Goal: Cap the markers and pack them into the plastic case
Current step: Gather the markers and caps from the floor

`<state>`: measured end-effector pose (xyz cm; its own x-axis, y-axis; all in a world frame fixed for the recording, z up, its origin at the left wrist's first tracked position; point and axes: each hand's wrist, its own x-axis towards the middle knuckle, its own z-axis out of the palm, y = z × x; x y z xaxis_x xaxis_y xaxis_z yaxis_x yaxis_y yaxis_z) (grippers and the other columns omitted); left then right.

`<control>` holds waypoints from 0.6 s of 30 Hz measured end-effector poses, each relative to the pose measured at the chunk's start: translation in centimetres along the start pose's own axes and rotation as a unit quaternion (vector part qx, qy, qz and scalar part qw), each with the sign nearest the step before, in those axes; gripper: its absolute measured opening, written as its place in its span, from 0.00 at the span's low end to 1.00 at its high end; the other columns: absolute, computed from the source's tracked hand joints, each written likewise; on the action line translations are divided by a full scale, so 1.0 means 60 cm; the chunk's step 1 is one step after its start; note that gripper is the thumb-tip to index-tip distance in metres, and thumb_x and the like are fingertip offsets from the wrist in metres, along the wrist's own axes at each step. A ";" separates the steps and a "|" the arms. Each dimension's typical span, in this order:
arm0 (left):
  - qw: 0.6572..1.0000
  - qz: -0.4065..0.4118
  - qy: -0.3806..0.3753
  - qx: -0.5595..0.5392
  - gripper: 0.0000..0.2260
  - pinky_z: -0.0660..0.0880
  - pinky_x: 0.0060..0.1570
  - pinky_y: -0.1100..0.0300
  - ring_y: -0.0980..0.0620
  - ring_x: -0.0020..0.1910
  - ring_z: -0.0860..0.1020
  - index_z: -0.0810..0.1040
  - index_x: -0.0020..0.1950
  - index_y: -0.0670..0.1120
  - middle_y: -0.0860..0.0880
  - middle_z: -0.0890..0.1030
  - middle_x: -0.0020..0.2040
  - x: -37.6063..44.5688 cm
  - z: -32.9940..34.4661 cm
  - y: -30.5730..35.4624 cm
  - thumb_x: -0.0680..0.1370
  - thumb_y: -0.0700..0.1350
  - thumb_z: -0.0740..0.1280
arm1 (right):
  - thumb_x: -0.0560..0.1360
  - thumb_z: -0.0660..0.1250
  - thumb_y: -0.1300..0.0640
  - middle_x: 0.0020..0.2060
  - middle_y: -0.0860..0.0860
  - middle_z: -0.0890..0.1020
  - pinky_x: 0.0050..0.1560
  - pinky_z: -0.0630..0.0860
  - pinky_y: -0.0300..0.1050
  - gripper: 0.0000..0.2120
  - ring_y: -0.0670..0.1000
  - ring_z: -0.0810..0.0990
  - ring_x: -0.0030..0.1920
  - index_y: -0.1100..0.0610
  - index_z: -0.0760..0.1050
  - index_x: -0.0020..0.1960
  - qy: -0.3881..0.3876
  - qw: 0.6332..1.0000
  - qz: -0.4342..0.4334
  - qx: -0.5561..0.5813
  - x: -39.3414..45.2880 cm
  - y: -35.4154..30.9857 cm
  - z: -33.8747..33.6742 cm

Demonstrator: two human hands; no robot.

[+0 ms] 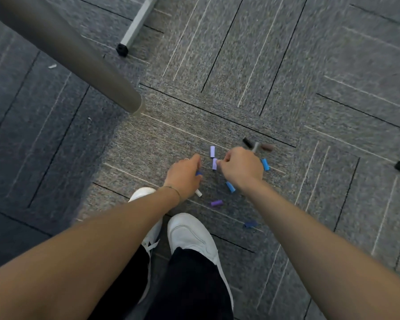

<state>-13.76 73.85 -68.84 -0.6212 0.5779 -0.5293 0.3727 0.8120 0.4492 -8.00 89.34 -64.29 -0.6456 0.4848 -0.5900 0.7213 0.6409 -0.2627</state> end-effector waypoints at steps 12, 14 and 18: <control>0.878 -0.263 -0.066 -0.395 0.16 0.73 0.29 0.59 0.47 0.26 0.73 0.77 0.36 0.40 0.46 0.73 0.28 -0.036 -0.064 -0.026 0.81 0.44 0.61 | 0.73 0.73 0.36 0.42 0.54 0.84 0.40 0.72 0.46 0.23 0.58 0.83 0.44 0.57 0.78 0.45 -0.009 0.998 0.009 -0.061 0.038 -0.032 0.036; 0.905 -0.257 -0.066 -0.334 0.17 0.72 0.30 0.60 0.48 0.25 0.72 0.77 0.34 0.42 0.47 0.74 0.25 -0.041 -0.052 -0.037 0.80 0.49 0.63 | 0.73 0.74 0.38 0.46 0.55 0.84 0.41 0.72 0.47 0.21 0.59 0.83 0.48 0.57 0.78 0.47 -0.011 0.997 0.000 -0.081 0.038 -0.040 0.040; 0.954 -0.231 -0.066 -0.180 0.23 0.68 0.33 0.59 0.48 0.26 0.69 0.70 0.27 0.47 0.50 0.69 0.23 -0.044 -0.023 -0.050 0.76 0.59 0.68 | 0.76 0.73 0.45 0.40 0.53 0.81 0.35 0.69 0.43 0.17 0.54 0.77 0.37 0.57 0.73 0.42 -0.021 0.997 -0.004 -0.067 0.038 -0.038 0.041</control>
<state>-14.15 69.77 -67.81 -0.5600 0.1902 -0.8064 -0.1957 0.9154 0.3518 -10.50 87.56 -66.92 -0.6374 0.4559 -0.6212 0.6744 0.7200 -0.1637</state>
